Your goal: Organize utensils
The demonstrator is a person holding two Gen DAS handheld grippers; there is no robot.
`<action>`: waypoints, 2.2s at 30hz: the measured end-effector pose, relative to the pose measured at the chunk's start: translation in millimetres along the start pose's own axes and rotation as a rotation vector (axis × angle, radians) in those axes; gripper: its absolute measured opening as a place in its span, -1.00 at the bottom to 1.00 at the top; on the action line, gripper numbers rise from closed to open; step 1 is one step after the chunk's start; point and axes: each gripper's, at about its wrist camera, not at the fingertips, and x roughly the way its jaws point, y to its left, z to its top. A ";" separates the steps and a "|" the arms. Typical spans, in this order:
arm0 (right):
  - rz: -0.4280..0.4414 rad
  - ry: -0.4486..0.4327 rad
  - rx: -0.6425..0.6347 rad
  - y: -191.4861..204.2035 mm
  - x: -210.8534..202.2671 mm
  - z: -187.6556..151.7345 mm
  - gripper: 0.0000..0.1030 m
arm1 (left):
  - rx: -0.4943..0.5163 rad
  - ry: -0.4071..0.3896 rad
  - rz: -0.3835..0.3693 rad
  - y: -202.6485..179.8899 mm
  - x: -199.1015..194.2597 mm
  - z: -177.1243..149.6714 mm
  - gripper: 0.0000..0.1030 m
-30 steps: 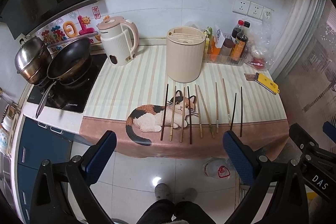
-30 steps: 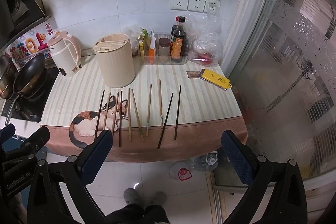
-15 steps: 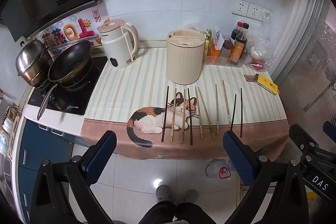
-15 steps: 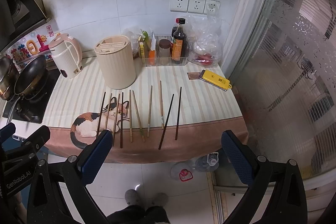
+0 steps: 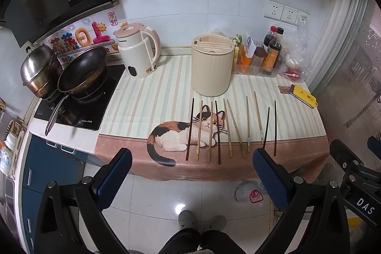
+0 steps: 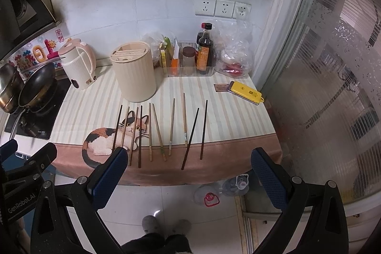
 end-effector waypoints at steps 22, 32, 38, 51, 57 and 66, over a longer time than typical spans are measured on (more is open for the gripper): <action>0.005 -0.003 -0.009 -0.9 -1.1 -2.6 1.00 | -0.006 -0.001 0.005 0.9 -1.1 -2.5 1.00; 0.081 -0.096 0.047 -10.8 20.8 6.0 1.00 | 0.003 -0.079 0.106 3.4 32.1 8.5 1.00; 0.180 -0.051 0.076 -15.2 85.7 17.6 0.91 | -0.034 -0.020 0.208 15.9 102.1 15.6 1.00; 0.203 0.322 0.108 16.1 297.2 14.5 0.03 | -0.015 0.348 0.089 26.7 312.0 33.1 0.56; 0.174 0.464 0.117 41.5 376.2 19.7 -0.10 | 0.036 0.490 0.003 18.7 389.6 41.0 0.12; 0.081 0.556 0.146 60.7 449.9 28.8 -0.10 | 0.072 0.524 -0.043 15.1 419.7 52.8 -0.55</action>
